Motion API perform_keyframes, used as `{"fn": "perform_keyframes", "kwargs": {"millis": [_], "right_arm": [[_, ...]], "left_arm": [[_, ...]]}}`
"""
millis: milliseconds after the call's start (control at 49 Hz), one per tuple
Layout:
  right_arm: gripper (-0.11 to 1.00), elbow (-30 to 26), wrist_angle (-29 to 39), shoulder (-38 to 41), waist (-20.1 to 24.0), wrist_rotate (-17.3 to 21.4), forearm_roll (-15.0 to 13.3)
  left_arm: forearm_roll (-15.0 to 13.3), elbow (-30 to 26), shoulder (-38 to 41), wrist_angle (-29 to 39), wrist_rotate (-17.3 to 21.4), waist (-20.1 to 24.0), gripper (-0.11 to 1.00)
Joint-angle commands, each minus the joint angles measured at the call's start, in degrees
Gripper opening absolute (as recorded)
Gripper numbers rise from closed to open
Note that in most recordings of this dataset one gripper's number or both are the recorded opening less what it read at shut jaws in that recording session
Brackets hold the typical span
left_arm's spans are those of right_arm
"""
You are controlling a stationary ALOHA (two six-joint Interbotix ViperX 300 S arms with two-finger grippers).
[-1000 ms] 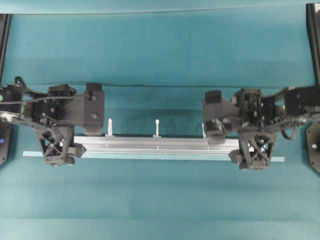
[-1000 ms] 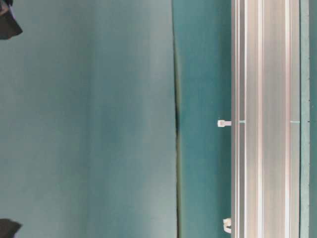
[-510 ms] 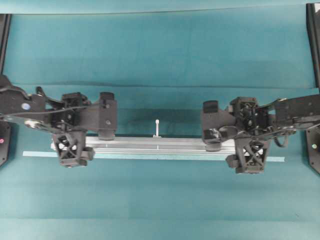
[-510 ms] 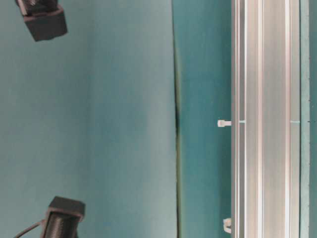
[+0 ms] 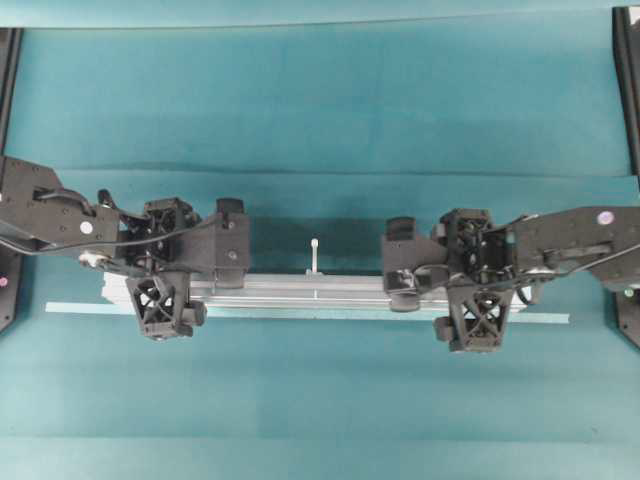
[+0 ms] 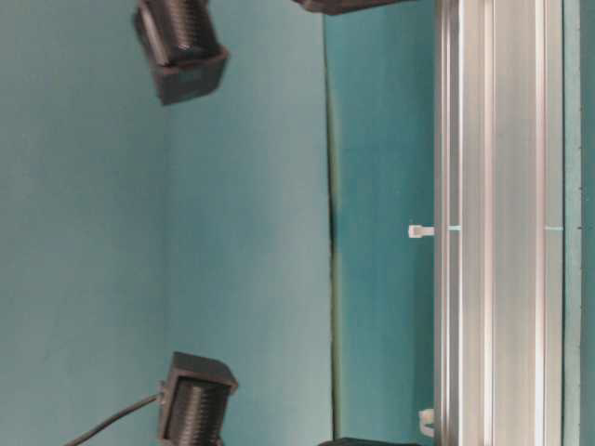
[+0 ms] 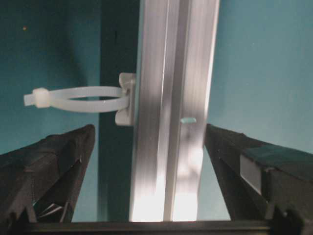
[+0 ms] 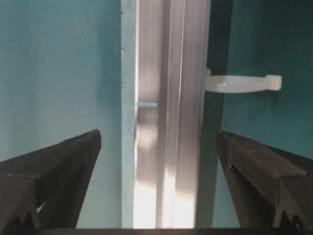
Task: Lift the large metal rail with both hands.
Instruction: 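Lower both grippers around the rail ends and close them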
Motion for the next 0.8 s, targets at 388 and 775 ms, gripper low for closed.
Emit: {"fn": "perform_keyframes", "kwargs": {"millis": [388, 775], "right_arm": [[0.91, 0.53, -2.55, 2.02, 0.09, 1.49, 0.0], [0.39, 0.44, -2.37, 2.02, 0.09, 4.83, 0.62]], "left_arm": [[0.09, -0.44, 1.05, -1.14, -0.7, -0.62, 0.93], [0.09, -0.88, 1.05, -1.14, -0.09, -2.02, 0.36]]}}
